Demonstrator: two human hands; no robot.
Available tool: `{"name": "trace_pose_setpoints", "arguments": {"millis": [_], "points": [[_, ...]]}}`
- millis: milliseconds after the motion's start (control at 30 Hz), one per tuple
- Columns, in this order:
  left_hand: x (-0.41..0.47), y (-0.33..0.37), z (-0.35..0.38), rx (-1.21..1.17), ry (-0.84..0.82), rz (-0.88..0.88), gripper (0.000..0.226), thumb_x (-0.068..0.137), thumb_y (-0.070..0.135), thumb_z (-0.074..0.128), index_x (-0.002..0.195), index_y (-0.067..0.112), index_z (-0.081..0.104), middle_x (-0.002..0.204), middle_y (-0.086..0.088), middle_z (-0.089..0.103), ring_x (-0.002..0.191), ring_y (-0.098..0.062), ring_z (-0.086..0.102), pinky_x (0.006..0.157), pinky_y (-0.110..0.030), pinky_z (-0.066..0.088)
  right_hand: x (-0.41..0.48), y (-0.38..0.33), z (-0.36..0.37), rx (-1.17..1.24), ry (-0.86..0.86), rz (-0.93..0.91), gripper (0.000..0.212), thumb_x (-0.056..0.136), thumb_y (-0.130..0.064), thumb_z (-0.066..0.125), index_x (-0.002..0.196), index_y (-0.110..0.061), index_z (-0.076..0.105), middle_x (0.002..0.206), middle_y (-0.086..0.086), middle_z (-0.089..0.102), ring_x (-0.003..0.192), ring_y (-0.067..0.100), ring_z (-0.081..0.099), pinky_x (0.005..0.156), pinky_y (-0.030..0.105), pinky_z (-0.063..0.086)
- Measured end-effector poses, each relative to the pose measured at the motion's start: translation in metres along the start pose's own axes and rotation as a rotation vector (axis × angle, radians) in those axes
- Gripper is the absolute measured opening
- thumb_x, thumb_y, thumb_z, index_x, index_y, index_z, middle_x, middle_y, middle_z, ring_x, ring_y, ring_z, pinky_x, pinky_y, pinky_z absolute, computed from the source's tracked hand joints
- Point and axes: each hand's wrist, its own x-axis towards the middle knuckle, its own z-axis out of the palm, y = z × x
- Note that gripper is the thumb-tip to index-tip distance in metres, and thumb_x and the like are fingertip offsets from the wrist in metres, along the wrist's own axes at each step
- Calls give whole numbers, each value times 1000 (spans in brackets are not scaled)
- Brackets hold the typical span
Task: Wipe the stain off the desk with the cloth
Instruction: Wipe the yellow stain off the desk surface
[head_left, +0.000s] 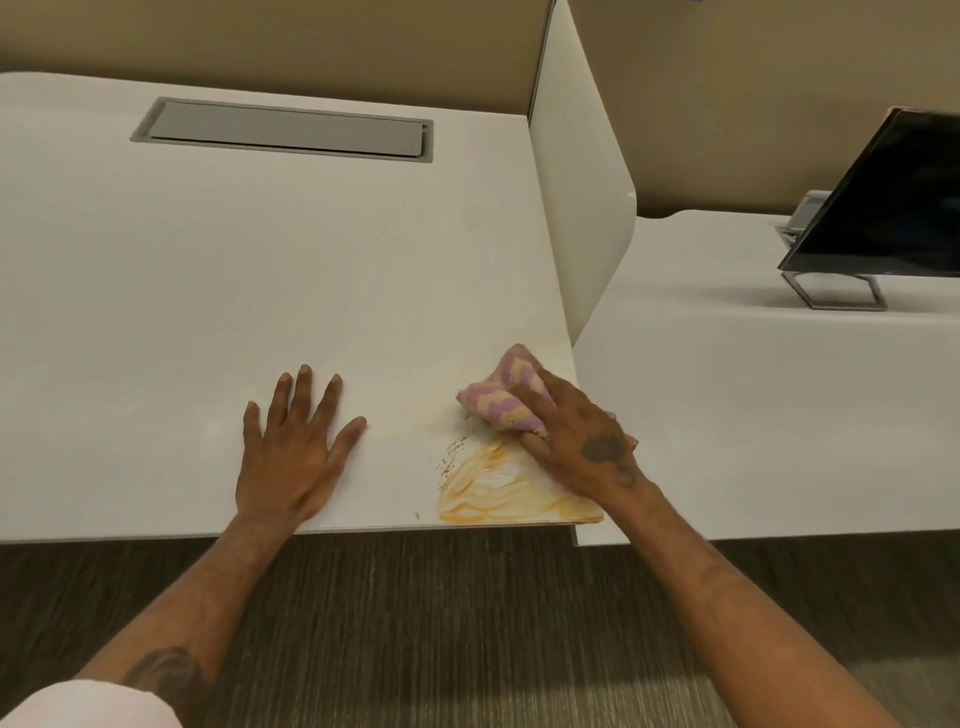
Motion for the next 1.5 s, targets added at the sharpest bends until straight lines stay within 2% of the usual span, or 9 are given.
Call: {"name": "trace_pose_setpoints", "arguments": {"millis": [200, 433, 533, 633, 800, 900, 1100, 1333, 1500], "points": [[0, 0, 1, 7, 11, 1, 77, 91, 72, 1, 158, 33, 4, 168, -3, -2, 154, -21, -7, 121, -54, 3, 19, -25, 9, 103, 66, 261, 59, 94, -42, 46, 150, -33, 30, 161, 2, 23, 143, 25, 30, 108, 43, 36], [0, -3, 2, 28, 11, 3, 79, 90, 72, 0, 158, 32, 5, 168, -3, -1, 154, -22, -5, 121, -54, 4, -8, -36, 8, 45, -66, -116, 59, 96, -45, 48, 151, -38, 30, 163, -7, 20, 145, 16, 28, 108, 37, 35], [0, -2, 2, 28, 10, 3, 79, 90, 72, -1, 158, 33, 4, 168, -3, -2, 154, -21, -5, 121, -54, 4, -12, -20, 7, 85, -30, -31, 60, 93, -41, 50, 150, -37, 33, 161, -3, 25, 142, 20, 34, 107, 39, 38], [1, -1, 1, 18, 12, 0, 78, 90, 72, 0, 158, 33, 4, 168, -2, -3, 154, -21, -6, 121, -54, 3, 1, -33, 12, 143, -12, 118, 62, 95, -39, 49, 153, -34, 27, 165, 1, 14, 147, 23, 26, 112, 41, 32], [1, -4, 2, 24, 9, -2, 79, 89, 73, 0, 158, 33, 4, 168, -2, -2, 154, -21, -5, 121, -54, 4, -6, -54, 22, 130, -28, -78, 61, 93, -57, 48, 149, -40, 33, 164, -1, 18, 145, 19, 27, 115, 37, 29], [0, -2, 1, 20, 8, -3, 81, 88, 73, -1, 158, 33, 5, 168, -2, -2, 154, -21, -5, 121, -54, 4, -24, -40, 15, 109, -99, -202, 57, 95, -50, 51, 149, -43, 34, 163, -8, 20, 143, 15, 30, 111, 32, 31], [2, 2, 0, 19, 22, -2, 79, 89, 72, 1, 158, 33, 6, 168, -3, 0, 154, -22, -4, 121, -54, 4, -13, -53, 17, 272, -44, 63, 56, 91, -37, 55, 145, -39, 40, 163, -5, 20, 141, 23, 35, 112, 40, 36], [0, -3, 3, 14, 16, -2, 79, 89, 73, 1, 158, 34, 6, 168, -3, 1, 154, -22, -3, 121, -54, 5, -31, -69, 14, 230, -219, -270, 50, 90, -40, 49, 140, -42, 49, 160, -12, 29, 135, 18, 44, 107, 37, 38], [2, 0, 1, 20, 16, -9, 78, 89, 72, 1, 158, 34, 5, 168, -2, 0, 154, -21, -4, 121, -54, 4, -23, -62, 3, 326, -206, -156, 58, 78, -48, 37, 132, -42, 57, 155, -10, 39, 138, 14, 41, 112, 38, 36]]}}
